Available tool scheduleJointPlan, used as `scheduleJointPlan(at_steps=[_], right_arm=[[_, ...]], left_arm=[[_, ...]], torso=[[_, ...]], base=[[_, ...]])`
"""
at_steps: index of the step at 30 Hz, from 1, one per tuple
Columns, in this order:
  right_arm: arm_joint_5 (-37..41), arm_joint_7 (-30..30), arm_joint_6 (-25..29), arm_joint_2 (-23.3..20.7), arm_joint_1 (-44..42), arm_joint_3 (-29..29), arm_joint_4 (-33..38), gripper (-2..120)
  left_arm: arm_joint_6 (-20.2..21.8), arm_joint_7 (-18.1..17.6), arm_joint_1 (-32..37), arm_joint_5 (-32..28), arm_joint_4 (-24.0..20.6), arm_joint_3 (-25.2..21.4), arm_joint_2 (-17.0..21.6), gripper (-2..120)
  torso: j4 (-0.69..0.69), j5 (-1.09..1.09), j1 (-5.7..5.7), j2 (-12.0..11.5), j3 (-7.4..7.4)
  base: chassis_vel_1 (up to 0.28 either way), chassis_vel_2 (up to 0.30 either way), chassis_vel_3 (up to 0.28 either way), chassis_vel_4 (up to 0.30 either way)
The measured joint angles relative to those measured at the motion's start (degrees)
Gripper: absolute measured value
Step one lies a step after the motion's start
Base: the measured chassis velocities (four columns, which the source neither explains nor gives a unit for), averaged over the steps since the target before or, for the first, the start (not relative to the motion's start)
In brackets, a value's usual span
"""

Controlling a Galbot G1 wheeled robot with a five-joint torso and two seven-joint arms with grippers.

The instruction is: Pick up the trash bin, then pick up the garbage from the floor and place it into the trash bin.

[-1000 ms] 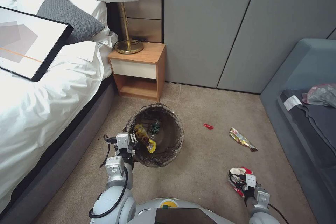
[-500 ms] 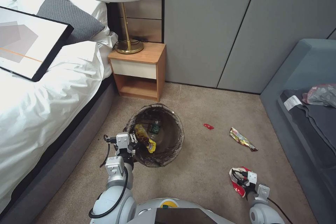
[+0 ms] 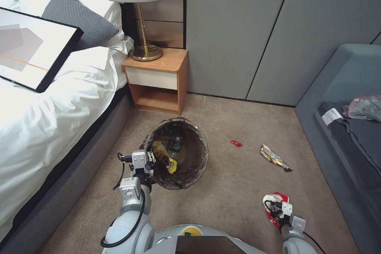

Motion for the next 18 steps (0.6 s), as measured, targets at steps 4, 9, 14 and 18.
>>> scheduleJointPlan(at_steps=[4,9,14,18], right_arm=[[-0.29,-0.21,0.31,0.02,0.13,0.00,-0.01,6],[-0.73,-0.25,0.62,0.03,0.38,0.01,-0.03,0],[-1.45,-0.21,1.44,0.07,0.33,0.10,0.26,0],[-2.91,0.15,3.65,0.40,-0.63,0.31,3.53,0]], left_arm=[[0.00,0.00,0.00,0.00,0.00,0.00,0.00,3],[0.00,0.00,0.00,0.00,0.00,0.00,0.00,3],[0.00,0.00,0.00,0.00,0.00,0.00,0.00,3],[0.00,0.00,0.00,0.00,0.00,0.00,0.00,3]], torso=[[0.00,0.00,0.00,0.00,0.00],[0.00,0.00,0.00,0.00,0.00],[0.00,0.01,0.00,0.00,0.00],[0.00,0.01,0.00,0.00,0.00]], base=[[0.000,0.000,0.000,0.000],[0.000,0.000,0.000,0.000],[0.000,0.000,0.000,0.000],[0.000,0.000,0.000,0.000]])
